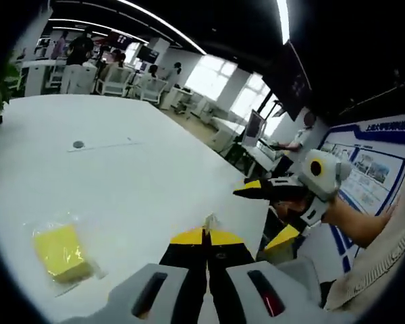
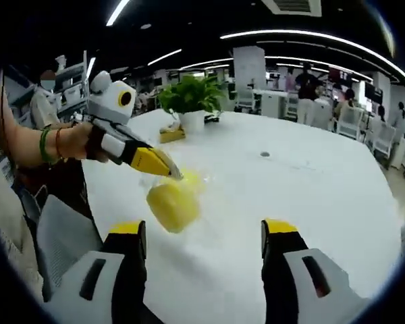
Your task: Compare the silicone blocks by pressing each to a similar depth, holding the contact briefly, and releasing to observe deformation and rebound differences across the visible hardness samples.
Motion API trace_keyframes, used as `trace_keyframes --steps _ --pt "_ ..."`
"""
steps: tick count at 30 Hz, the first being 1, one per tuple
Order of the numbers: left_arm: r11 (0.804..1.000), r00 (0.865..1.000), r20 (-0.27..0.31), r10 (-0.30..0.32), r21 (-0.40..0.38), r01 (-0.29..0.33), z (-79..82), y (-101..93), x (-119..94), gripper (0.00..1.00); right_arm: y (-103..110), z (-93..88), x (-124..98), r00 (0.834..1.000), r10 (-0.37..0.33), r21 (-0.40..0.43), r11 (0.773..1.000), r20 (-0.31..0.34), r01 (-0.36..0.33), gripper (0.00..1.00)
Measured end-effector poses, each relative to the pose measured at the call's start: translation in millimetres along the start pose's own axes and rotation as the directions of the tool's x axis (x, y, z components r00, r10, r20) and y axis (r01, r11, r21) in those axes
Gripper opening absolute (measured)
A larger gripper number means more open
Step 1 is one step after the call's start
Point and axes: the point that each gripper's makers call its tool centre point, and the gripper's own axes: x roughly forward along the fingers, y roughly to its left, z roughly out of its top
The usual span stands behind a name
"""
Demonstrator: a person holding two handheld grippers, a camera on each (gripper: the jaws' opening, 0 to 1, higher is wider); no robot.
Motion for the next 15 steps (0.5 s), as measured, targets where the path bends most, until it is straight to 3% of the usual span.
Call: trace_keyframes --steps 9,12,15 --pt "0.997 1.0 0.029 -0.011 -0.077 0.013 3.1 15.6 32.0 0.0 -8.1 -26.6 -35.7 0.998 -0.066 0.066 0.996 0.005 0.065 0.74" --pt "0.995 0.999 0.035 -0.009 -0.096 0.012 4.6 21.0 42.7 0.0 -16.8 -26.5 -46.5 0.993 -0.121 0.018 0.992 0.003 0.121 0.7" --pt "0.991 0.998 0.059 -0.003 -0.135 0.011 10.3 30.0 52.4 0.0 -22.5 -23.4 -54.8 0.99 -0.139 0.036 0.99 0.013 0.139 0.71"
